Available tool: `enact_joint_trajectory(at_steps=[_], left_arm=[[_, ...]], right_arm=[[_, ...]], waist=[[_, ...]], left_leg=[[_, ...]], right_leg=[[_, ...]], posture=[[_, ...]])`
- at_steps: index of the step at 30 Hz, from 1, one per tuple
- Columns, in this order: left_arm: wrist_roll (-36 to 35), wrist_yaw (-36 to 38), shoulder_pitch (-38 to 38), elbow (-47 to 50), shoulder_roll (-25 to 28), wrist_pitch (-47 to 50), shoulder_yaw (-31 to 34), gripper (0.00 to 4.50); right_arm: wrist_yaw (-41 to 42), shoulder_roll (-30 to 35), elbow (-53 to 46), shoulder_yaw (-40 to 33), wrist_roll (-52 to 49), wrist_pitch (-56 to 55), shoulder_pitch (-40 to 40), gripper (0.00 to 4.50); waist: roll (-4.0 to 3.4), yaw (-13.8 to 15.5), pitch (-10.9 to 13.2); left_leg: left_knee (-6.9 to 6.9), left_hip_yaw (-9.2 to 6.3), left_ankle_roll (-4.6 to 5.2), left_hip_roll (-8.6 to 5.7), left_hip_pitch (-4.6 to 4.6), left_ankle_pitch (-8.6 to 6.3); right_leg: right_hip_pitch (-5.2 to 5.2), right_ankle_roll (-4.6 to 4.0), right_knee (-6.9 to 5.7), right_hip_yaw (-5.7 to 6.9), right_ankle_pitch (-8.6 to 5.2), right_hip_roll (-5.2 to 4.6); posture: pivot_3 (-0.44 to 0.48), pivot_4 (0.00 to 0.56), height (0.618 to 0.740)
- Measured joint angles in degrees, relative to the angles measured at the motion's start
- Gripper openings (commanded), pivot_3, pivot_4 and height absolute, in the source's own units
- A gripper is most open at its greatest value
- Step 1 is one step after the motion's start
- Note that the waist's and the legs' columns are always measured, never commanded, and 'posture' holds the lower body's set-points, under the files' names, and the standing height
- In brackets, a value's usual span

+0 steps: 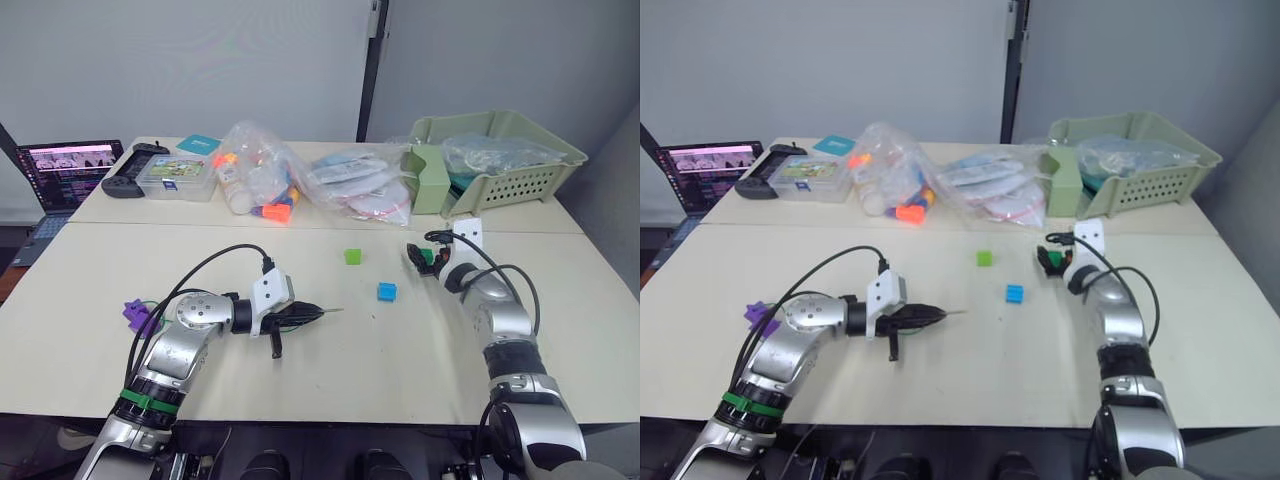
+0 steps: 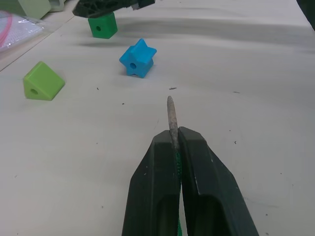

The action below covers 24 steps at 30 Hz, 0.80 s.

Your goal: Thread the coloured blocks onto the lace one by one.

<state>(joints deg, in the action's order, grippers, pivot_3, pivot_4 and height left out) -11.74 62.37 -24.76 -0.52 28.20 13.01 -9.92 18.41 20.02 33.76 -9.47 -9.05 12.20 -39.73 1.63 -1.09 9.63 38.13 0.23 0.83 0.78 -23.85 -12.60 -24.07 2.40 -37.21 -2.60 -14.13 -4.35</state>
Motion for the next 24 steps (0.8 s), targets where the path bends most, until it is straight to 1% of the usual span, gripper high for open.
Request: enact_joint_trajectory(at_steps=[6, 7, 10, 11, 12, 14, 16, 18, 21, 22, 24], left_arm=[[0.0, -0.01, -0.02, 0.03, -0.16, 0.08, -0.08, 0.0], [0.0, -0.01, -0.02, 0.04, -0.16, 0.11, -0.07, 0.0], [0.0, -0.01, -0.02, 0.12, -0.13, 0.35, -0.08, 0.0], [0.0, -0.01, -0.02, 0.2, -0.11, 0.54, -0.07, 0.0], [0.0, 0.0, -0.02, 0.24, -0.1, 0.69, -0.07, 0.0], [0.0, 0.01, -0.02, 0.32, -0.11, 0.78, -0.08, 0.0], [0.0, 0.04, -0.02, 0.65, -0.14, 0.91, -0.2, 0.0], [0.0, 0.11, -0.07, 0.92, -0.31, 0.94, -0.36, 0.0], [0.0, 0.33, -0.42, 0.87, -0.96, 0.99, -0.87, 0.0], [0.0, 0.44, -0.65, 0.86, -1.11, 1.0, -1.23, 0.0], [-0.02, 0.92, -1.21, 0.79, -1.58, 1.01, -1.78, 0.0]], right_arm=[[-2.53, -1.84, 4.11, -0.02, 0.45, -0.06, -0.12, 4.47], [-2.68, -2.2, 4.65, -0.02, 0.46, -0.29, -0.18, 4.23], [-3.36, -2.81, 5.61, -0.09, 0.47, -0.85, -1.01, 3.32], [-3.54, -2.91, 5.77, -0.14, 0.45, -1.06, -1.27, 2.98], [-3.66, -3.12, 5.88, -0.23, 0.42, -1.48, -1.53, 2.52], [-3.73, -3.53, 5.92, -0.34, 0.28, -2.08, -1.65, 1.95], [-3.77, -3.7, 5.92, -0.4, -0.09, -2.24, -1.63, 1.22], [-3.78, -3.7, 5.59, -0.61, -0.38, -2.28, -1.46, 1.2], [-3.6, -3.31, 1.28, -0.76, -1.16, -1.46, 0.88, 1.2], [-3.47, -2.93, -0.54, -0.78, -1.3, -0.78, 1.79, 1.2], [-2.95, -1.11, -7.36, -1.06, -1.88, 2.46, 4.53, 1.2]], waist=[[0.0, -0.16, 0.0], [0.0, -0.2, 0.0], [0.0, -0.34, 0.0], [0.0, -0.34, 0.0], [0.0, -0.34, 0.0], [0.0, -0.34, 0.0], [0.0, -0.32, 0.0], [0.0, -0.29, 0.0], [-0.01, -0.13, 0.0], [-0.01, -0.06, 0.0], [-0.01, 0.13, 0.01]], left_leg=[[-0.03, -0.01, 0.0, 0.0, 0.0, 0.0], [-0.03, -0.01, 0.0, 0.01, 0.0, 0.0], [-0.03, -0.03, 0.0, 0.01, 0.0, 0.0], [-0.03, -0.03, 0.0, 0.0, 0.0, 0.0], [-0.03, -0.03, 0.0, 0.0, 0.0, 0.0], [-0.03, -0.03, 0.0, 0.0, 0.0, 0.0], [-0.03, -0.03, 0.0, 0.0, 0.0, 0.0], [-0.03, -0.04, 0.0, 0.0, 0.0, 0.0], [-0.04, -0.04, 0.0, 0.0, 0.0, 0.0], [-0.04, -0.05, 0.0, 0.0, -0.01, 0.0], [-0.04, -0.04, 0.0, -0.01, -0.02, 0.0]], right_leg=[[-0.02, -0.02, -0.01, 0.0, 0.01, 0.0], [-0.02, -0.02, 0.0, 0.0, 0.01, 0.0], [-0.02, -0.02, 0.0, 0.0, 0.01, 0.01], [-0.02, -0.02, -0.01, 0.0, 0.01, 0.0], [-0.02, -0.02, -0.01, 0.0, 0.01, 0.0], [-0.01, -0.02, -0.01, 0.0, 0.01, 0.0], [-0.01, -0.02, -0.01, 0.0, 0.01, -0.02], [-0.01, -0.02, -0.01, 0.0, 0.01, -0.02], [-0.02, -0.02, -0.01, 0.0, 0.01, -0.03], [-0.01, -0.02, -0.01, 0.0, 0.02, -0.04], [-0.01, -0.01, 0.01, 0.0, 0.02, -0.05]], posture=[[0.0, 0.15, 0.74], [0.0, 0.15, 0.74], [0.0, 0.15, 0.74], [0.0, 0.15, 0.74], [0.0, 0.15, 0.74], [0.0, 0.15, 0.74], [0.0, 0.15, 0.74], [0.0, 0.15, 0.74], [0.0, 0.15, 0.74], [0.0, 0.15, 0.74], [0.0, 0.15, 0.74]])
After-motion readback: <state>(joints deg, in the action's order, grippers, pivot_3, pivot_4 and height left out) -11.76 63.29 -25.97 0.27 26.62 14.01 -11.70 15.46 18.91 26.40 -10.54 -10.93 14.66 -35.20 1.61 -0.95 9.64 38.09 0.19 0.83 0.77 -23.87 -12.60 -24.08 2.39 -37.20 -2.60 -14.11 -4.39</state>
